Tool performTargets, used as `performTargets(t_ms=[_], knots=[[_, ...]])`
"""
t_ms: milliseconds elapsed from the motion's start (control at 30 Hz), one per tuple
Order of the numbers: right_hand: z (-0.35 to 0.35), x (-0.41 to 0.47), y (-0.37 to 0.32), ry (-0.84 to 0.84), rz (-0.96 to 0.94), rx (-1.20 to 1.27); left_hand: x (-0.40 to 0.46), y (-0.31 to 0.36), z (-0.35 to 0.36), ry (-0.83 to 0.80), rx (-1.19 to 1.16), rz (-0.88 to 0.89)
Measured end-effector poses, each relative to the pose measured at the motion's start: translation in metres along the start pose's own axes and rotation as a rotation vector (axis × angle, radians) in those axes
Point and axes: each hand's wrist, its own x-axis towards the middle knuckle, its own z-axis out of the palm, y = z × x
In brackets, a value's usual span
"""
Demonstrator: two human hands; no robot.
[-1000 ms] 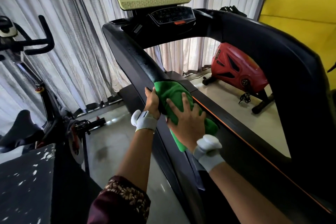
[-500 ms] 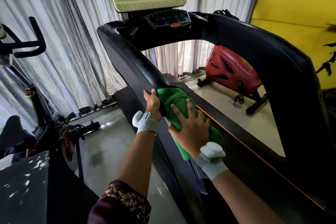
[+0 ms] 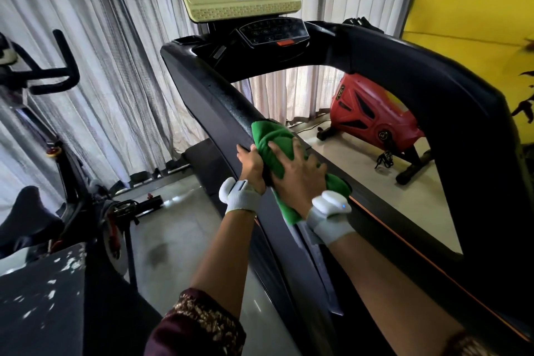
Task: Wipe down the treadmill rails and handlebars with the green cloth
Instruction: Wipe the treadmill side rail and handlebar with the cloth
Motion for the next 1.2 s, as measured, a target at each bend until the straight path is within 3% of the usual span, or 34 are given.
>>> performTargets(t_ms=[100,233,400,500,667,833,1067,1200], knots=[[0.0,0.013,-0.005,-0.041,-0.003,0.048,-0.048,0.026,0.007,0.034,0.07,0.063],[0.009,-0.016,0.004,0.117,-0.027,-0.078,-0.048,0.027,0.003,0.082,0.222,0.155],[-0.001,0.022,-0.009,-0.046,-0.03,0.021,-0.041,0.025,-0.001,-0.006,0.093,0.088],[-0.003,0.048,-0.017,-0.122,-0.069,0.094,-0.046,0.042,-0.003,0.033,0.004,0.079],[0.004,0.024,-0.013,0.063,-0.09,-0.037,-0.028,0.053,-0.004,0.074,-0.035,0.069],[0.001,0.062,-0.026,-0.098,-0.136,0.032,0.022,0.041,-0.01,0.103,-0.024,0.074],[0.005,0.051,-0.02,-0.051,-0.148,0.022,0.051,0.04,-0.016,0.093,0.009,0.132],[-0.002,0.088,-0.037,-0.148,-0.143,0.063,0.065,0.042,-0.022,0.067,0.059,0.151]])
